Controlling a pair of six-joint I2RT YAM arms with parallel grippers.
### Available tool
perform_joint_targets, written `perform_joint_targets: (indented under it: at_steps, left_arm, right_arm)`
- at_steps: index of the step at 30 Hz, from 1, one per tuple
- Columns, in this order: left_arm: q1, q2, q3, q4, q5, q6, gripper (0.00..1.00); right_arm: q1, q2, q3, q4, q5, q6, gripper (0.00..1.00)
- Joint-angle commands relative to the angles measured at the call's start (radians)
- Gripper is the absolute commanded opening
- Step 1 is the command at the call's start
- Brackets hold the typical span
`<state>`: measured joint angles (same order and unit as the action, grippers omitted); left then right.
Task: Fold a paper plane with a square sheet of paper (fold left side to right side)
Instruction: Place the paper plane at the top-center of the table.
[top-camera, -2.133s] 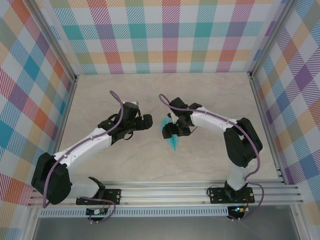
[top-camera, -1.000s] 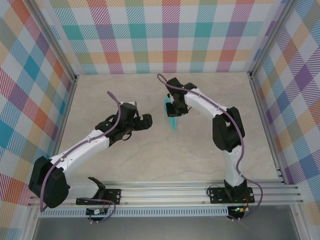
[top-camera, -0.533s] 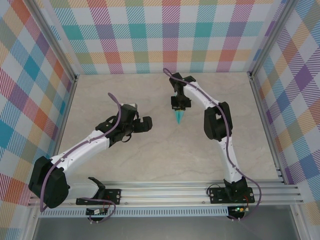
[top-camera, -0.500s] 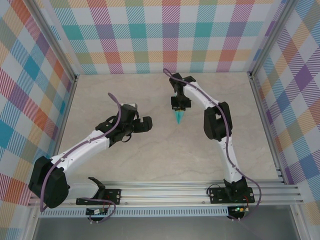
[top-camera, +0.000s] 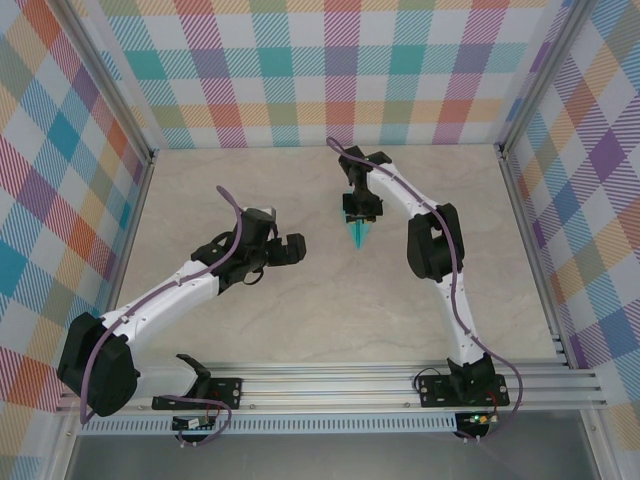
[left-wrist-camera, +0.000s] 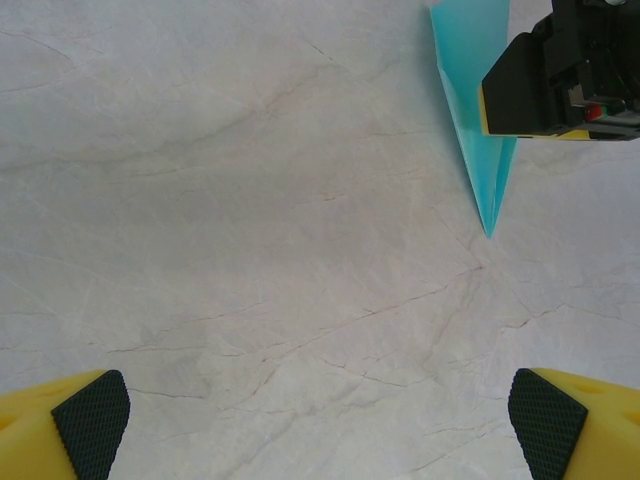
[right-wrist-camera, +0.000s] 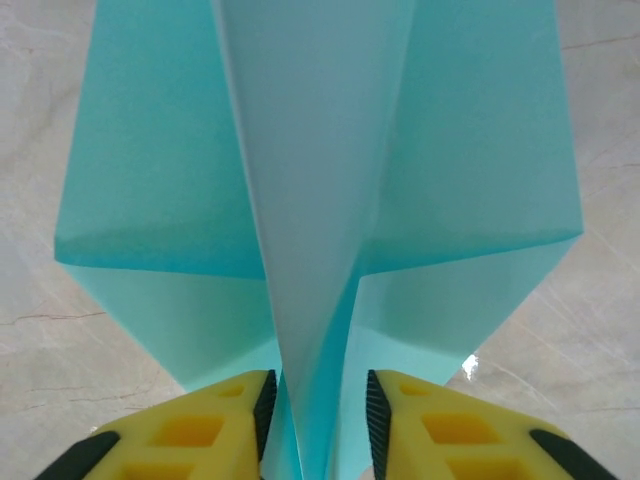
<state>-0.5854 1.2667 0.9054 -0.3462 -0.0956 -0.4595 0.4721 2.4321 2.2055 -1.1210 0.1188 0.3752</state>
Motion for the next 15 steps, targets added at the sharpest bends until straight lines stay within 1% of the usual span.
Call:
perform_joint_targets:
  at_steps: [1, 5, 8, 11, 15]
  left_arm:
    - [0.007, 0.005, -0.007, -0.003, 0.004, -0.013, 1.00]
    - [0.007, 0.011, -0.008, 0.005, -0.006, -0.022, 1.00]
    - [0.009, 0.010, -0.008, 0.010, -0.027, -0.024, 1.00]
    - [0.028, 0.009, 0.003, 0.000, -0.026, -0.016, 1.00]
    - [0.080, -0.017, 0.010, -0.017, -0.039, -0.013, 1.00]
  right_arm:
    - [0.006, -0.036, 0.024, -0.041, -0.013, -0.021, 0.37]
    - [0.007, -0.107, -0.011, -0.038, -0.003, -0.037, 0.53]
    - [0.008, -0.201, -0.081, -0.014, 0.008, -0.051, 0.65]
    - [0.008, -0.347, -0.213, 0.065, 0.018, -0.070, 0.79]
    - [0.003, -0.575, -0.457, 0.199, 0.063, -0.106, 1.00]
